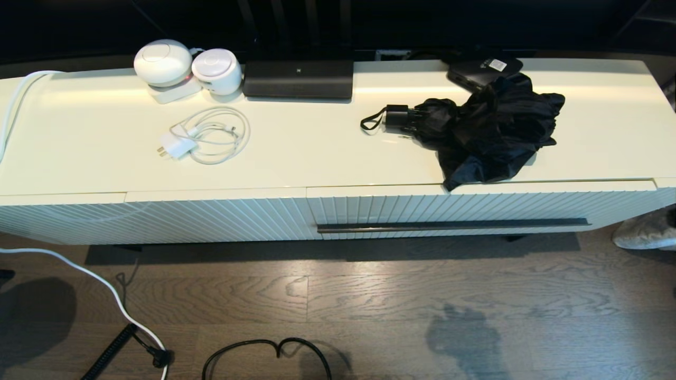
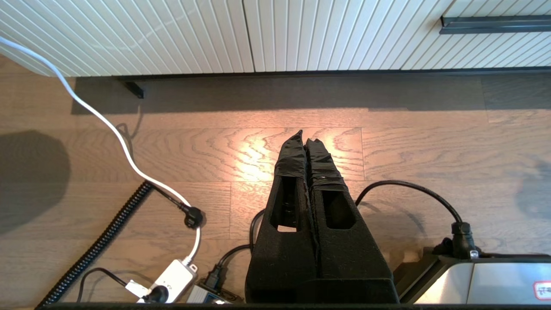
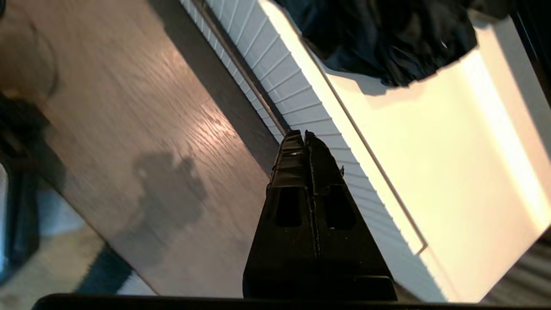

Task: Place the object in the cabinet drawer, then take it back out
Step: Open the drawer

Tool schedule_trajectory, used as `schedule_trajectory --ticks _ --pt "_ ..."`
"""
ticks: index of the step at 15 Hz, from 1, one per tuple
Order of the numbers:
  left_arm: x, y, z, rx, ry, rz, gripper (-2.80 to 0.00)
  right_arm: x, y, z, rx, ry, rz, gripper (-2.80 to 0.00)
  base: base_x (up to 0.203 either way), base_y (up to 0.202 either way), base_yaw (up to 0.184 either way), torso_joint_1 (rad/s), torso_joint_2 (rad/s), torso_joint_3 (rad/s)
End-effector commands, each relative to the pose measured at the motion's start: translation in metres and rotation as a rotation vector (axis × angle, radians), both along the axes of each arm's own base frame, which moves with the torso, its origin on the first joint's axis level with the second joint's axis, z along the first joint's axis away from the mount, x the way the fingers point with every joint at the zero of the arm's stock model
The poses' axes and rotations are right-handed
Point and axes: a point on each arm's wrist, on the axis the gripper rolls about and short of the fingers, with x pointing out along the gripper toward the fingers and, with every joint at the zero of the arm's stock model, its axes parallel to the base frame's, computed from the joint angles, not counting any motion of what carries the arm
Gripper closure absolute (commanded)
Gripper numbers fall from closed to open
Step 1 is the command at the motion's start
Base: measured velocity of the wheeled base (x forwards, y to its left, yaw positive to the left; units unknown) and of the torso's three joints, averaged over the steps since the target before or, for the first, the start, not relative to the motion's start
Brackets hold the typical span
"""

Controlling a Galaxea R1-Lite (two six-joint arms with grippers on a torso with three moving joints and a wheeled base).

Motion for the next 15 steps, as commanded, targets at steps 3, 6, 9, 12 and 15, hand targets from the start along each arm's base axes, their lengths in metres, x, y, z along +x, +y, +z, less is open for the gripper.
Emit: schedule_trajectory --ticks 3,6,9,12,15 --pt "0.000 0.000 0.000 -0.001 -0.002 0.001 0.00 0.038 0.030 -0.015 -0.212 0.074 0.078 0.00 0.000 0.000 0.000 0.000 0.00 0.000" --pt "0.000 0.000 0.000 -0.001 -0.002 0.000 0.00 0.054 0.054 -0.034 -0.361 0.105 0.129 0.00 0.000 0.000 0.000 0.000 0.00 0.000" --pt "0.000 0.000 0.000 -0.001 -0.002 0.000 0.00 0.085 0.074 -0.056 -0.401 0.106 0.097 0.00 0.000 0.000 0.000 0.000 0.00 0.000" --pt "0.000 0.000 0.000 -0.001 -0.002 0.000 0.00 0.109 0.090 -0.083 -0.420 0.126 0.097 0.00 0.000 0.000 0.000 0.000 0.00 0.000" --pt "0.000 0.000 0.000 -0.001 -0.002 0.001 0.00 0.132 0.103 -0.105 -0.420 0.085 0.074 0.00 0.000 0.000 0.000 0.000 0.00 0.000"
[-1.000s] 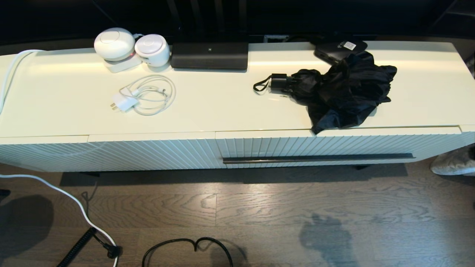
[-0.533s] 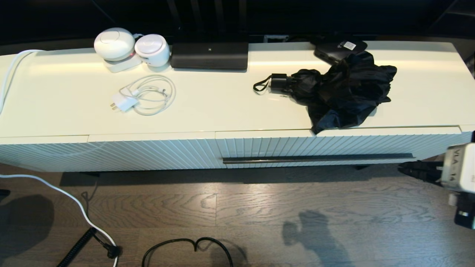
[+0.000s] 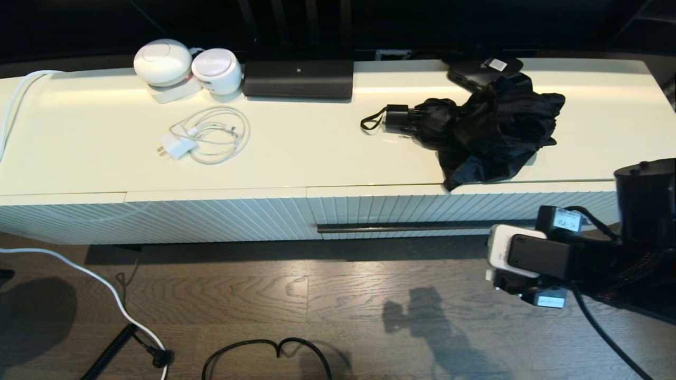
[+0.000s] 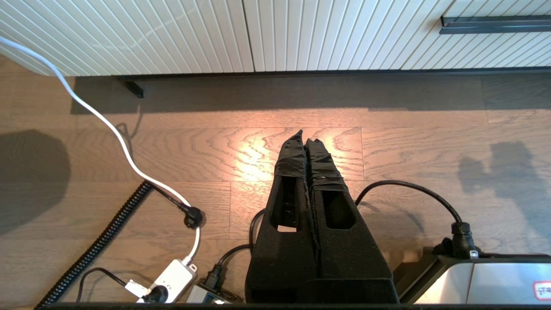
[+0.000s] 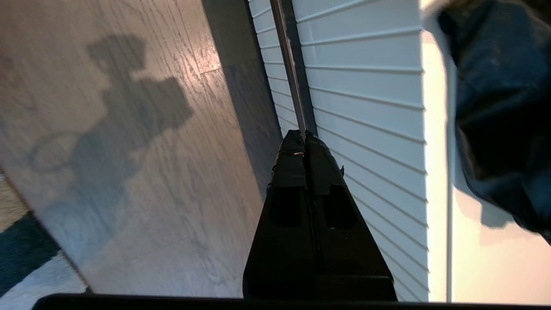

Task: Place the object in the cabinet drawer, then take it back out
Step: Open the drawer

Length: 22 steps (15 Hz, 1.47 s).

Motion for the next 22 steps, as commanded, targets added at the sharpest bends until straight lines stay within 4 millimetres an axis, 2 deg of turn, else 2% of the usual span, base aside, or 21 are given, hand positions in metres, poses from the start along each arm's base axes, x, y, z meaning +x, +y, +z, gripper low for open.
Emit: schedule_trajectory --ticks 1,7,11,13,16,17,22 --pt "0.000 0.000 0.000 0.000 -0.002 0.000 0.00 0.016 0.009 -0.028 -0.079 0.017 0.021 0.00 0.000 0.000 0.000 0.000 0.00 0.000" --pt "0.000 0.000 0.000 0.000 -0.002 0.000 0.00 0.026 0.010 -0.053 -0.100 -0.018 0.019 0.00 0.000 0.000 0.000 0.000 0.00 0.000" --pt "0.000 0.000 0.000 0.000 -0.002 0.000 0.00 0.048 0.018 -0.072 -0.077 -0.076 0.006 0.00 0.000 0.000 0.000 0.000 0.00 0.000" --pt "0.000 0.000 0.000 0.000 -0.002 0.000 0.00 0.054 0.013 -0.083 -0.121 -0.096 0.008 0.00 0.000 0.000 0.000 0.000 0.00 0.000" --pt "0.000 0.000 0.000 0.000 -0.002 0.000 0.00 0.059 0.007 -0.089 -0.125 -0.109 0.000 0.00 0.000 0.000 0.000 0.000 0.00 0.000" --pt "0.000 0.000 0.000 0.001 -0.001 0.001 0.00 0.059 0.007 -0.088 -0.133 -0.122 0.003 -2.80 0.000 0.000 0.000 0.000 0.00 0.000" --pt "0.000 0.000 0.000 0.001 -0.002 0.000 0.00 0.056 0.005 -0.092 -0.147 -0.111 0.008 -2.80 0.000 0.000 0.000 0.000 0.00 0.000"
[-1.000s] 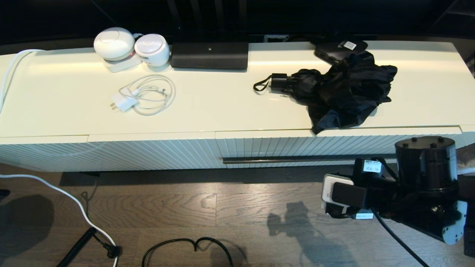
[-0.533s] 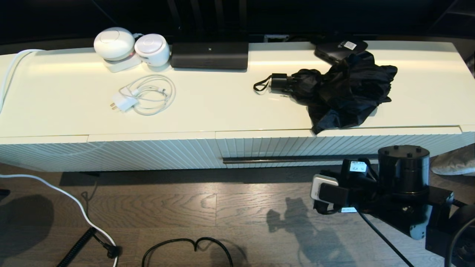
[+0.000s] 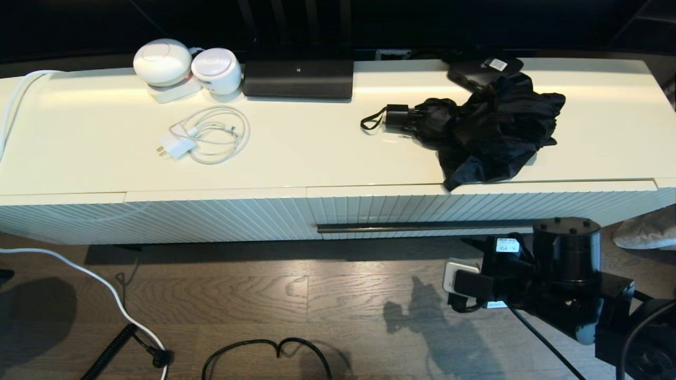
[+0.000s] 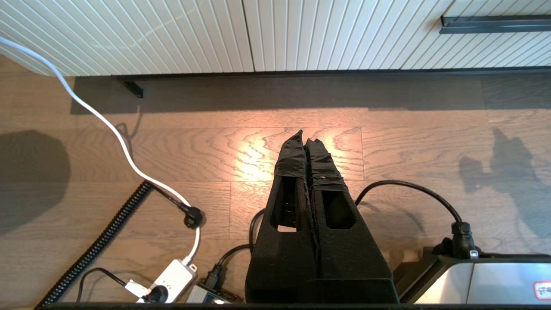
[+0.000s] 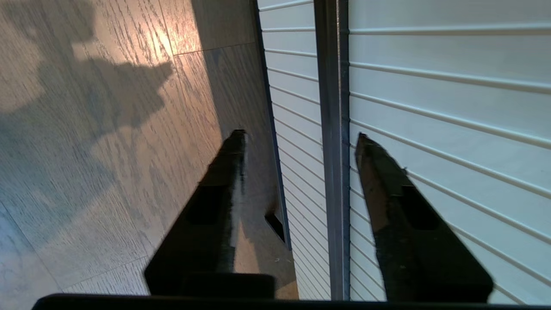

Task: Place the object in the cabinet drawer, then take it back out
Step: Open the drawer

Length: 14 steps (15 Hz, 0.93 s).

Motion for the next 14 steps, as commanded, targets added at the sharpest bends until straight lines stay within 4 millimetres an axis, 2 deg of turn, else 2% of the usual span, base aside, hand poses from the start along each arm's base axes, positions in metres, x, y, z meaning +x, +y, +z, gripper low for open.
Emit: schedule_trajectory --ticks 1,9,14 --pt "0.000 0.000 0.000 0.000 -0.002 0.002 0.00 0.000 0.000 -0.004 -0.008 0.005 0.001 -2.80 0.000 0.000 0.000 0.000 0.00 0.000" --pt "0.000 0.000 0.000 -0.001 -0.002 0.002 0.00 0.006 0.008 -0.024 0.001 0.013 0.086 -2.80 0.000 0.000 0.000 0.000 0.00 0.000" --pt "0.000 0.000 0.000 -0.001 -0.002 0.000 0.00 0.017 -0.004 -0.034 -0.058 0.027 0.124 -2.80 0.000 0.000 0.000 0.000 0.00 0.000"
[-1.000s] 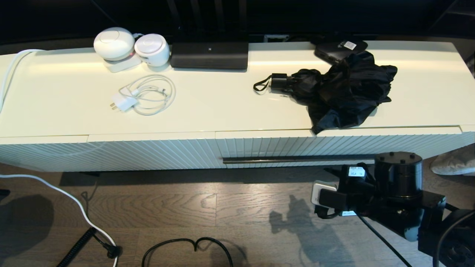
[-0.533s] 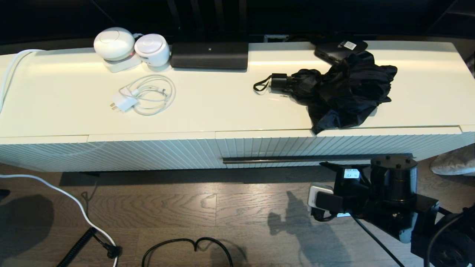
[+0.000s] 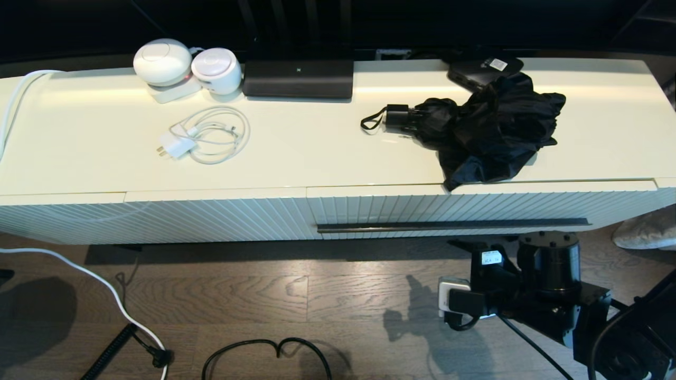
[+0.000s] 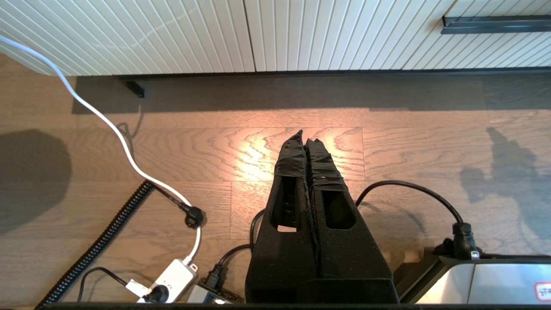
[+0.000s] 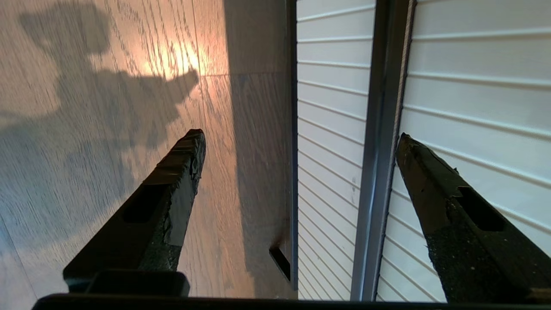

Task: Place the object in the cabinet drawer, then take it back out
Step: Open the drawer

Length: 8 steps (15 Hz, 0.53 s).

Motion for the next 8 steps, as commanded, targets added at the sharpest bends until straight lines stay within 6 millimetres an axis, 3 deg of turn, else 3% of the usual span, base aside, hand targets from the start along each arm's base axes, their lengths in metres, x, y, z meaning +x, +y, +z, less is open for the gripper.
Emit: schedule_trajectory --ticks 1,8 --pt "0.000 0.000 0.000 -0.001 -0.001 0.001 0.00 0.007 -0.005 -0.006 -0.021 0.007 -0.007 -2.80 0.000 0.000 0.000 0.000 0.00 0.000" --pt "0.000 0.000 0.000 0.001 -0.002 0.002 0.00 0.034 -0.008 -0.012 -0.024 -0.055 0.018 -2.80 0.000 0.000 0.000 0.000 0.00 0.000"
